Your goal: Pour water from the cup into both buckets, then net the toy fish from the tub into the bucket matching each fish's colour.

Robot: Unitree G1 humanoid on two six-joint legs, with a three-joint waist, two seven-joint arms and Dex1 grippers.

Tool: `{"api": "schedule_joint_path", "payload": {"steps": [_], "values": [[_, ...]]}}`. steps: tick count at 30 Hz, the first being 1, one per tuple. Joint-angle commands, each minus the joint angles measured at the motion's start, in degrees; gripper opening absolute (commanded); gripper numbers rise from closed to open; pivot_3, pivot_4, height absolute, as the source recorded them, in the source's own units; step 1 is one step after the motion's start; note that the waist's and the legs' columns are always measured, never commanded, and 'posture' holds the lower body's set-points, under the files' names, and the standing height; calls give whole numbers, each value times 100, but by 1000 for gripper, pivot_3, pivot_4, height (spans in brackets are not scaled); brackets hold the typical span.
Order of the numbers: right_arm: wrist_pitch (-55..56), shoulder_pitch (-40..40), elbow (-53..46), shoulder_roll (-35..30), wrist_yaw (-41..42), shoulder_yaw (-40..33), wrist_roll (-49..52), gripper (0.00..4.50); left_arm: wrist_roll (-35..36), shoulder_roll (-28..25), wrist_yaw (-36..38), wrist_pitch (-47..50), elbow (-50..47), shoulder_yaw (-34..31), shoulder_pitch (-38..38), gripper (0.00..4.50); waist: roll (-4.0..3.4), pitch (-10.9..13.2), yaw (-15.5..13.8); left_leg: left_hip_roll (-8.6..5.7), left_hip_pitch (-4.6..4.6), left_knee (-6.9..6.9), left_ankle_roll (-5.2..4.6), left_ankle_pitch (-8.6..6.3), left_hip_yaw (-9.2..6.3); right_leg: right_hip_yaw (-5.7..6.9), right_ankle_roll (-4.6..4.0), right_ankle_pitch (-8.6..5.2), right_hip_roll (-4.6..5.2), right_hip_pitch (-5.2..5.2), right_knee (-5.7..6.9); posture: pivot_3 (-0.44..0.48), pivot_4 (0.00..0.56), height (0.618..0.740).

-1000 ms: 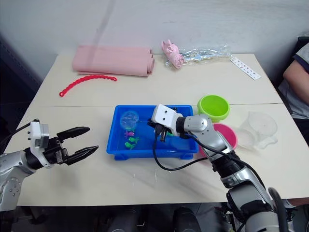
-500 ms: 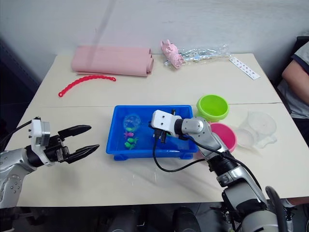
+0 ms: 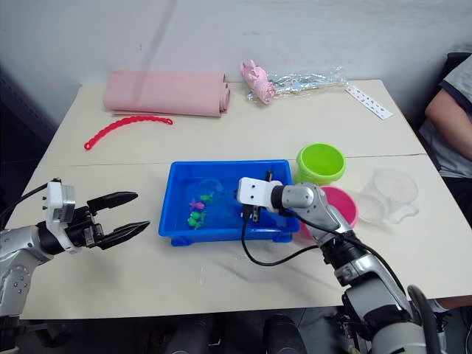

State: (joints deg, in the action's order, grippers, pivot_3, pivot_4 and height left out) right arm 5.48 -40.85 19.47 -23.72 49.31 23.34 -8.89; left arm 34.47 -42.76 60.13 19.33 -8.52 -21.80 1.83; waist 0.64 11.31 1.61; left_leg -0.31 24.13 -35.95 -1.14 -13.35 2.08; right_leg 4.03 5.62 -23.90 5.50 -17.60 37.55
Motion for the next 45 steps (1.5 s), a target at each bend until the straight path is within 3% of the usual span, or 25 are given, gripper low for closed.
{"api": "schedule_joint_path", "payload": {"steps": [1,20,32,45], "values": [[-40,111,-457,5,228,-69,170,0,62,12,0,-72,-104,-48,-27,4489,0,0,0,0,0,0,0,0,0,0,0,0,0,0,0,0,150,740],[-3155,125,-1619,489,419,-859,1638,0,-1,163,-37,-223,-33,41,2,4489,-1,0,-1,0,0,3,2,-2,-1,-1,0,0,1,0,-1,0,150,740],[-2844,273,-2112,-489,1007,-1211,1941,0,4,185,36,-302,-39,136,61,4489,-1,1,-8,0,1,5,1,-3,1,-1,0,0,2,0,-8,0,150,740],[-2687,1810,-3580,-1392,1099,-2475,2821,0,65,227,285,-286,9,598,567,4489,0,2,-20,0,0,12,1,-4,3,0,0,0,0,5,-15,0,150,740]]}}
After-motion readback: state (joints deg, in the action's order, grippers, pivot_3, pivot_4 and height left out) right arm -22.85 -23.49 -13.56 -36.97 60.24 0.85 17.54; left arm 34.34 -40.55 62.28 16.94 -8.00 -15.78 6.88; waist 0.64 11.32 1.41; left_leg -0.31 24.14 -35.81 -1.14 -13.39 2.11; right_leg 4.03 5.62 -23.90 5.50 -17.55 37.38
